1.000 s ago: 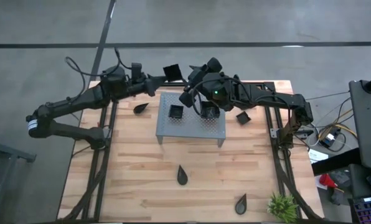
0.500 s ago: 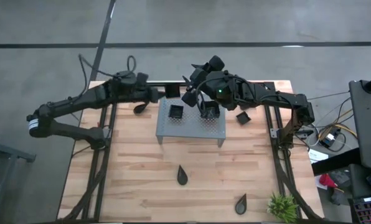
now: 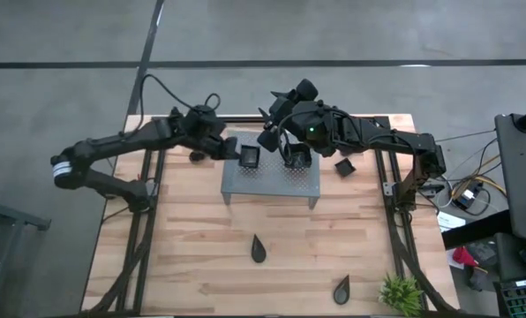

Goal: Pick & Place Mini shaped plates
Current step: Stack the black square plate on top of the other black square plates on the shelf

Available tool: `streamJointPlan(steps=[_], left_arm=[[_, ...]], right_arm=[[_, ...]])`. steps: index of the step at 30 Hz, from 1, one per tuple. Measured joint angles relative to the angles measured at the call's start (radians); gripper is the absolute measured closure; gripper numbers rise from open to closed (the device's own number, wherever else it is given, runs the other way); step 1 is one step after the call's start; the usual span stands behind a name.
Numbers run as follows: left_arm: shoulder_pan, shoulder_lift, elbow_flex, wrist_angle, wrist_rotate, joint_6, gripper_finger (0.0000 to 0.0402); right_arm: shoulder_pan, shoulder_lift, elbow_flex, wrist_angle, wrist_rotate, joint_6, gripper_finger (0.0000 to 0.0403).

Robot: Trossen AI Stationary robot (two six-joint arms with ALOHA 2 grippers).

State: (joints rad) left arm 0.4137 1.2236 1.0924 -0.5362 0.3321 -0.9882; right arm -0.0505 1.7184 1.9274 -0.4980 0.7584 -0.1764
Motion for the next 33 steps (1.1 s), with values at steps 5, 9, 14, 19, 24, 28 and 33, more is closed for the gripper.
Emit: streamJointPlan(steps=[5, 9, 14, 19, 24, 28, 33], left_arm=[[0.012, 0.021, -0.001, -0.023, -0.001, -0.011, 0.0401], [0.025, 0.045, -0.001, -0.013, 0.0, -0.01, 0.0401], [0.032, 0.066, -0.001, -0.014, 0.007, -0.009, 0.0401], [0.032, 0.068, -0.001, -0.013, 0.019, -0.01, 0.0401], [0.033, 0.068, -0.001, -0.013, 0.018, -0.014, 0.0401], [0.034, 0.068, -0.001, -0.018, 0.001, -0.02, 0.0401], [0.036, 0.068, 0.0, -0.018, 0.009, -0.026, 0.0401]], right_arm=[[0.0, 0.0, -0.001, 0.0, 0.0, 0.012, 0.016], [0.0, 0.0, -0.001, 0.0, 0.0, 0.012, 0.0167], [0.0, 0.0, -0.001, 0.0, 0.0, -0.006, 0.0172], [0.0, 0.0, -0.001, 0.0, 0.0, -0.01, 0.0169], [0.0, 0.0, -0.001, 0.0, 0.0, -0.011, 0.0163], [0.0, 0.0, -0.001, 0.0, 0.0, -0.011, 0.0165], [-0.001, 0.0, -0.001, 0.0, 0.0, -0.011, 0.0173]])
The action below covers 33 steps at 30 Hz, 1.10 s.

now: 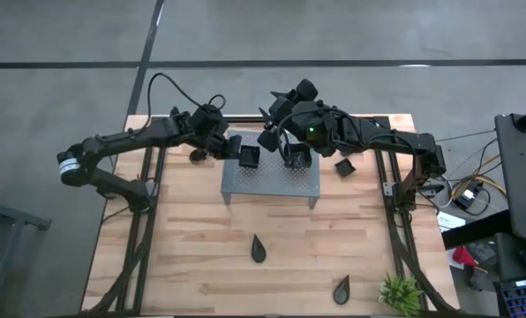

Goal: Pick & Place Mini shaped plates
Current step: Stack the black square plate on top of the other black square plates on the shelf

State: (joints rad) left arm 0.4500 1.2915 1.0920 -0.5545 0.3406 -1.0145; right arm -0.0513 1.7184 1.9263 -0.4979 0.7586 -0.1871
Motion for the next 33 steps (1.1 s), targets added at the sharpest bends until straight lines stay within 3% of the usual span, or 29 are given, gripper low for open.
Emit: streamJointPlan(steps=[24, 33], left_arm=[[0.001, -0.001, 0.001, -0.015, 0.022, 0.025, 0.0398], [0.002, -0.002, 0.002, -0.014, 0.02, 0.009, 0.0326]], right_arm=[[-0.009, 0.0, 0.0, 0.0, 0.0, 0.0, 0.0174], [-0.009, 0.0, 0.0, 0.0, 0.0, 0.001, 0.0168]])
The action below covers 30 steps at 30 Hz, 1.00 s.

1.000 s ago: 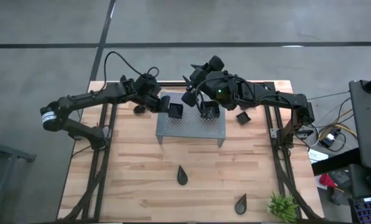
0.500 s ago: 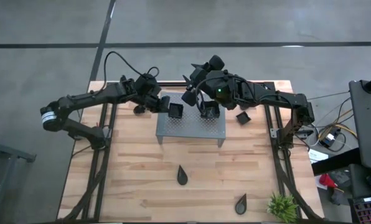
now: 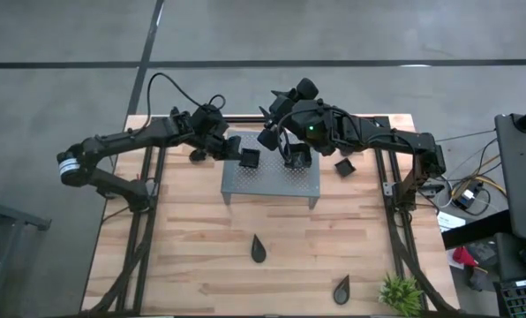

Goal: Pick & Place Mini shaped plates
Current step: Stack the black square plate on top of the other black square plates on the shelf

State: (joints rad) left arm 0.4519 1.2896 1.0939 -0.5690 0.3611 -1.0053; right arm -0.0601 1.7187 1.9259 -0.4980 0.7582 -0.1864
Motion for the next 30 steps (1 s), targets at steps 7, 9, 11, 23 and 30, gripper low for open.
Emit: streamJointPlan(steps=[7, 9, 11, 23, 30], left_arm=[[0.003, -0.034, 0.005, 0.0, 0.018, 0.002, 0.0291], [0.003, -0.051, 0.014, 0.005, 0.02, 0.011, 0.0289], [0.003, -0.07, 0.027, 0.029, 0.021, 0.013, 0.0291], [0.003, -0.161, 0.048, 0.333, -0.003, 0.171, 0.0295], [0.003, -0.181, 0.048, 0.333, 0.005, 0.181, 0.0296]], right_arm=[[0.0, 0.0, 0.0, -0.055, 0.0, 0.002, 0.0166], [0.001, 0.0, 0.0, -0.092, 0.011, 0.023, 0.0168], [0.001, 0.0, 0.0, -0.139, 0.051, 0.092, 0.0172], [-0.007, -0.021, -0.016, -0.218, 0.097, 0.203, 0.0177], [-0.035, -0.092, -0.016, -0.513, 0.168, 0.548, 0.0177]])
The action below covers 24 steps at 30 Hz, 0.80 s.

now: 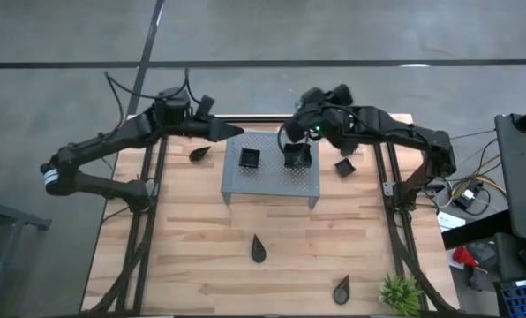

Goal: Pick & Place Mini shaped plates
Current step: Stack the black square plate on top of the other black square plates on the shelf

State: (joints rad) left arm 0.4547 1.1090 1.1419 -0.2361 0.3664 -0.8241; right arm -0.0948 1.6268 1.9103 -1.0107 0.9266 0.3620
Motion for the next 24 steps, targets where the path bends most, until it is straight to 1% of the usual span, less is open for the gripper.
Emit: streamJointPlan(steps=[5, 8, 9, 13, 16, 20, 24], left_arm=[[-0.005, -0.009, 0.0, 0.001, 0.018, 0.046, 0.0296], [-0.005, -0.011, 0.0, 0.001, 0.018, 0.045, 0.0296], [-0.005, -0.014, 0.0, 0.001, 0.018, 0.046, 0.0296], [-0.005, -0.021, 0.0, 0.002, 0.046, 0.062, 0.0296], [-0.005, -0.028, -0.001, 0.003, 0.076, 0.07, 0.0296], [-0.005, -0.033, -0.001, 0.007, 0.106, 0.073, 0.0296], [-0.005, -0.035, -0.001, 0.006, 0.111, 0.08, 0.0296]], right_arm=[[-0.005, -0.051, 0.0, -0.331, 0.009, 0.466, 0.0177], [-0.004, -0.065, -0.001, -0.529, -0.036, 0.753, 0.0177], [-0.005, -0.068, -0.005, -0.568, -0.056, 0.827, 0.0177], [-0.009, -0.11, -0.066, -0.526, -0.168, 0.942, 0.0177], [-0.013, -0.13, -0.117, -0.556, -0.291, 1.03, 0.0177], [-0.013, -0.153, -0.187, -0.541, -0.435, 1.099, 0.0177], [-0.013, -0.153, -0.263, -0.512, -0.576, 1.098, 0.0177]])
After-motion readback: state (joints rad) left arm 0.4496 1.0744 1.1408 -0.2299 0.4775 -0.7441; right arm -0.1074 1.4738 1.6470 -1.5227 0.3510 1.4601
